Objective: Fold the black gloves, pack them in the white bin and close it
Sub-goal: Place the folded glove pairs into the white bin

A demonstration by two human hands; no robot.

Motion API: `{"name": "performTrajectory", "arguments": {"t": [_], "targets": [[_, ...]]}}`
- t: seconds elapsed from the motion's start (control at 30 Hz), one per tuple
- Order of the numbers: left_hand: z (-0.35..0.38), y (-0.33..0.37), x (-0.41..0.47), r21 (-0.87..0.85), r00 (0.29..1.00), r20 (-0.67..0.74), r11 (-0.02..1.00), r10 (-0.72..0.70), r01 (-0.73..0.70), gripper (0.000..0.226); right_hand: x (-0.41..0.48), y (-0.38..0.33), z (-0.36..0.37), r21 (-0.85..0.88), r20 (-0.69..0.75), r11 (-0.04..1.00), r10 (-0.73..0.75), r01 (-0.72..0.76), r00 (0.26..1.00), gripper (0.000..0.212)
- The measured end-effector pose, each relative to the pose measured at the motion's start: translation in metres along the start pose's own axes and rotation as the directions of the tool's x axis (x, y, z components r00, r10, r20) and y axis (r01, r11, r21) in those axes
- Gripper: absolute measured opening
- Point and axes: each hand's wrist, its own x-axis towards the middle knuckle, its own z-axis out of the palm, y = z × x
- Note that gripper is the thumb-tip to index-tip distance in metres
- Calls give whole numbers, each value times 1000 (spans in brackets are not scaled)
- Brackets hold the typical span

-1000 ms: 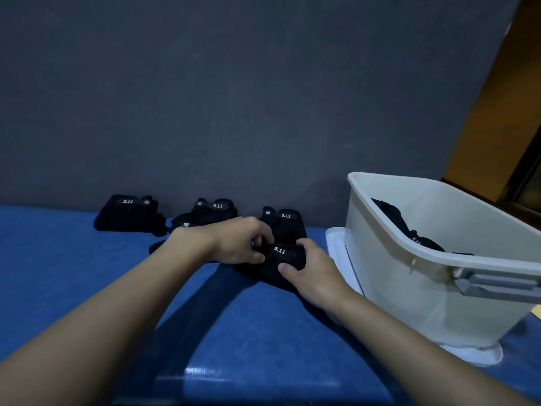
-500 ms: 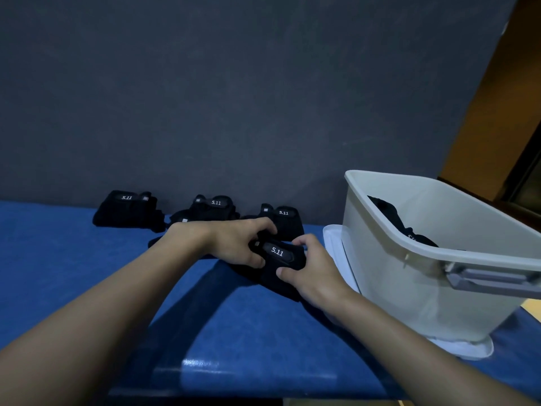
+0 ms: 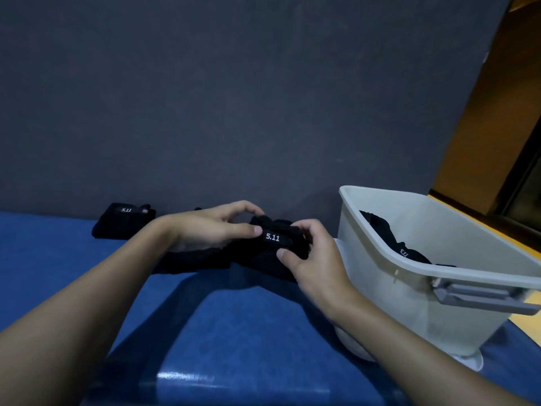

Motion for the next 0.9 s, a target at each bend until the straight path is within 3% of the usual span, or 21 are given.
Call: {"name": "performTrajectory", "arguments": {"t": [0.1, 0.27, 0.43, 0.57, 0.7, 0.8, 0.9], "targets": [[-4, 3, -3, -108, 998, -54, 994, 15, -21, 52, 4, -11, -2, 30, -28, 998, -50, 51, 998, 35], [-7, 26, -10, -99, 972, -190, 982, 137, -158, 37, 8, -27, -7, 55, -34, 994, -94, 95, 995, 35], [-14, 52, -17, -68, 914, -298, 949, 274, -307, 47, 11, -52, -17, 18, 33, 997, -75, 74, 997, 48], [-18, 76, -26, 20, 883, -300, 927, 362, -373, 46, 12, -79, -35, 43, 140, 997, -64, 58, 988, 72], [-13, 96, -32, 41, 875, -261, 910, 409, -413, 50, 17, -102, -59, 100, 174, 995, -43, 26, 984, 52], [-4, 107, -31, 63, 873, -221, 900, 435, -432, 47, 21, -109, -77, 124, 272, 992, -33, -1, 962, 53], [8, 114, -23, 98, 863, -226, 892, 451, -440, 44, 22, -111, -92, 100, 275, 995, -47, 20, 960, 53]]}}
